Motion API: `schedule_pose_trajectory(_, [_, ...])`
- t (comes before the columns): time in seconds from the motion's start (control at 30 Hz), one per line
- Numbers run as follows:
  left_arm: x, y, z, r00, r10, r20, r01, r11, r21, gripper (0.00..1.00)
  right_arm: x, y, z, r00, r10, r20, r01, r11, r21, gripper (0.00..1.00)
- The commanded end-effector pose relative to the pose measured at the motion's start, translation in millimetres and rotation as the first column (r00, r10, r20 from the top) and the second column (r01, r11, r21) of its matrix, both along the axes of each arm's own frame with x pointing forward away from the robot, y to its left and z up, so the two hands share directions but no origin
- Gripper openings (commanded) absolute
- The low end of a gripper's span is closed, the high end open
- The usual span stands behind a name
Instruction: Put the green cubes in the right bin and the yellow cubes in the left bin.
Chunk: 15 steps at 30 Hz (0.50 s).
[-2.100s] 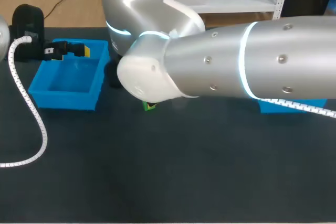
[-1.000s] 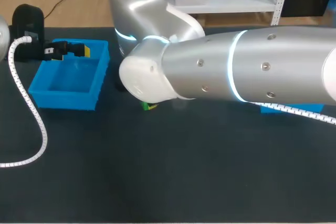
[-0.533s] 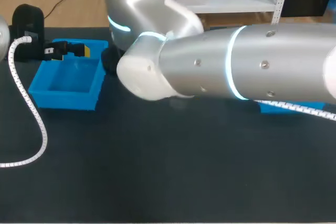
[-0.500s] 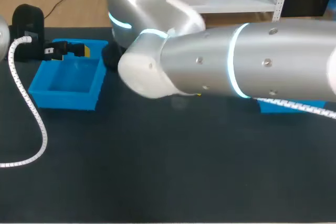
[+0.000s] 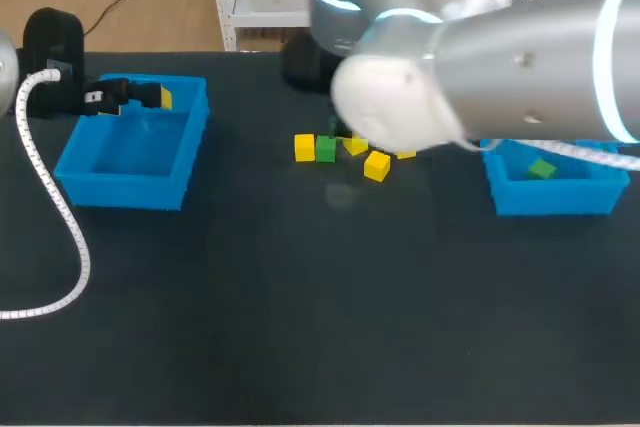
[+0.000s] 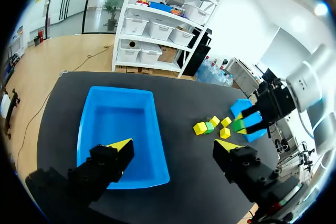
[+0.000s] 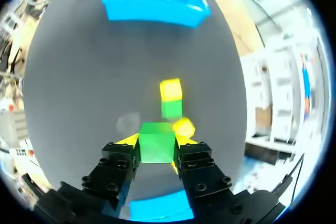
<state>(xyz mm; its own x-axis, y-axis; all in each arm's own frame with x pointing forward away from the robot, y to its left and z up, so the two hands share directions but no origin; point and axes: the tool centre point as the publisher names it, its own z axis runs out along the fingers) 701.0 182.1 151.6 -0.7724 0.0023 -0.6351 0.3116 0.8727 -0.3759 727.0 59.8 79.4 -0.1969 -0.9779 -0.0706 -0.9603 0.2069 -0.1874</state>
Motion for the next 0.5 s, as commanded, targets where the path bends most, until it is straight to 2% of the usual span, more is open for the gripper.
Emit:
schedule_pose_trajectory(0.03, [-0.7,2,-1.6,1.000,-0.006,0.007,0.006,1.000,-0.010,1.00,-32.8,-89,2,0.849,-0.442,0.289,0.431,0.896,0.102,0.00])
schedule_pose_trajectory(0.27, [-0.7,2,-1.6,1.000,-0.006,0.007,0.006,1.000,-0.010,1.00,-49.8,-159,28,0.693,-0.634,0.342,0.629,0.764,0.143,0.00])
schedule_pose_trajectory(0.4, [-0.7,2,-1.6,1.000,-0.006,0.007,0.006,1.000,-0.010,1.00,-60.1,-189,39,0.628,-0.691,0.358,0.693,0.706,0.145,0.00])
schedule_pose_trajectory(0.5, [-0.7,2,-1.6,1.000,-0.006,0.007,0.006,1.000,-0.010,1.00,-71.0,-209,37,0.576,-0.737,0.355,0.748,0.650,0.136,0.00])
